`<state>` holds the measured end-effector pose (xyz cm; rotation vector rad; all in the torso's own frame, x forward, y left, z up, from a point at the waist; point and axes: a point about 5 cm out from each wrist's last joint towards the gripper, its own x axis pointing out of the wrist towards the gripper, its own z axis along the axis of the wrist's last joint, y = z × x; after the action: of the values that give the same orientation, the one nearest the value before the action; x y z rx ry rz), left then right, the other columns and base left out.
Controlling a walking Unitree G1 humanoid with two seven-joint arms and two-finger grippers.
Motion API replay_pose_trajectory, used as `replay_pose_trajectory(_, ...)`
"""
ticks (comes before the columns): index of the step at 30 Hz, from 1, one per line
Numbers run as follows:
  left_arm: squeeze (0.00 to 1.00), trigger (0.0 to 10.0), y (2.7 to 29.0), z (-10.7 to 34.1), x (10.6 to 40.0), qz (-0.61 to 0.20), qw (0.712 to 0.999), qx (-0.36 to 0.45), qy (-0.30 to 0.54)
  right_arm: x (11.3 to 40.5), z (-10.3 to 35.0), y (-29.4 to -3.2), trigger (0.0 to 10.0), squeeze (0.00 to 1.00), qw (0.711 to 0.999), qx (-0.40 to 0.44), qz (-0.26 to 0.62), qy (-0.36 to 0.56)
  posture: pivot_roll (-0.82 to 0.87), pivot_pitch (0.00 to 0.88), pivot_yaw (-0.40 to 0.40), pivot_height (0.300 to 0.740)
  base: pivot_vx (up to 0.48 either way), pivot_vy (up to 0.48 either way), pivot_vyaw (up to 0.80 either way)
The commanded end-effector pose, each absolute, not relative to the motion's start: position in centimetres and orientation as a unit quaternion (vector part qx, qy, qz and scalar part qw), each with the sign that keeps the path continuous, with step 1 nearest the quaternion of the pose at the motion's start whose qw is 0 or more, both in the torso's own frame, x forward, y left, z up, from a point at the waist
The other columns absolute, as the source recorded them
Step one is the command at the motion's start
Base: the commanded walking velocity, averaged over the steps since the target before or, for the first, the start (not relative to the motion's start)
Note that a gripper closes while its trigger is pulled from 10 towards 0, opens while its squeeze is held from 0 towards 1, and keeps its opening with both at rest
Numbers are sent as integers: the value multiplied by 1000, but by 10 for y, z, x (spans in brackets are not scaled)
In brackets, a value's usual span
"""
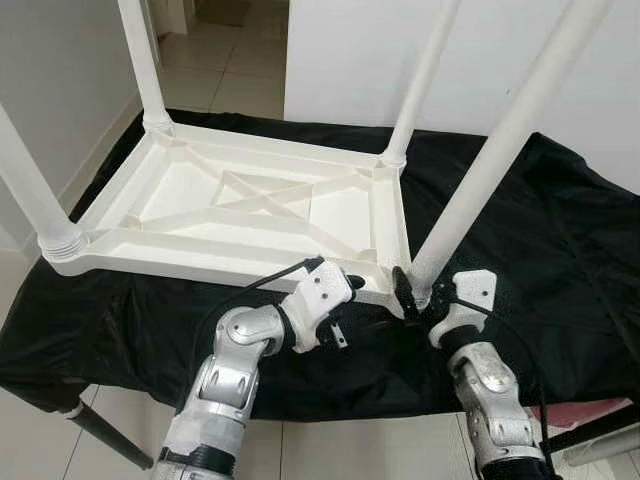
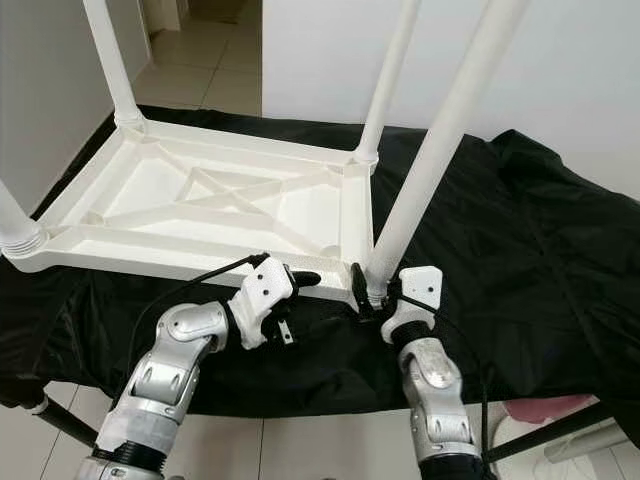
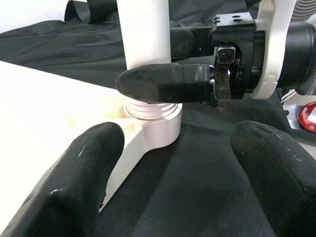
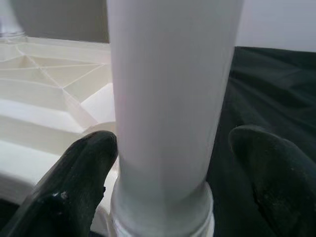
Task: Building children table
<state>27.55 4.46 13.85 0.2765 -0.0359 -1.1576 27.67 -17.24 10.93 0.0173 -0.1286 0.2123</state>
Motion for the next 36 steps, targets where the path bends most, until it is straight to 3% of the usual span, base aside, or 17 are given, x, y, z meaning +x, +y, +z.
replay_pose_trajectory(1,0,10000,46,141,279,-474,871,126,-30,281,110,-180,10000,0,990,3,125,-65,-10,0,-70,740,0,0,0)
replay_pose_trajectory(8,0,10000,45,139,278,-480,868,125,-28,294,114,-186,10000,0,983,-22,172,-59,-9,0,-70,740,0,0,0)
replay_pose_trajectory(12,0,10000,43,141,280,-475,870,130,-36,309,117,-179,10000,0,968,-47,241,-49,-6,0,-78,740,0,0,0)
replay_pose_trajectory(16,0,10000,42,141,280,-473,870,131,-38,312,116,-177,10000,0,964,-59,253,-47,-3,0,-84,740,0,0,0)
replay_pose_trajectory(17,0,10000,42,141,280,-473,871,130,-39,313,116,-177,5373,0,964,-57,257,-45,3,0,-91,740,0,0,0)
replay_pose_trajectory(18,0,10000,42,141,280,-473,871,130,-39,313,116,-177,5373,0,964,-57,257,-45,3,0,-91,740,0,0,0)
replay_pose_trajectory(19,0,10000,42,142,281,-470,872,130,-40,314,114,-177,0,0,962,-56,265,-41,6,0,-95,740,0,0,0)
replay_pose_trajectory(29,0,10000,43,141,279,-463,876,129,-41,310,103,-185,0,0,958,-51,280,-15,10,0,-105,740,0,0,0)
replay_pose_trajectory(30,0,10000,43,140,279,-463,876,129,-40,310,102,-186,2235,0,960,-47,275,-16,10,0,-105,740,0,0,0)
replay_pose_trajectory(31,0,10000,43,140,279,-463,876,129,-40,310,102,-186,2235,0,960,-47,275,-16,10,0,-105,740,0,0,0)
replay_pose_trajectory(32,0,10000,43,140,278,-464,876,128,-40,309,103,-187,10000,0,963,-39,265,-19,8,0,-103,740,0,0,0)
replay_pose_trajectory(36,0,10000,43,139,277,-466,875,128,-39,308,104,-189,10000,0,972,-27,231,-24,7,0,-104,740,0,0,0)
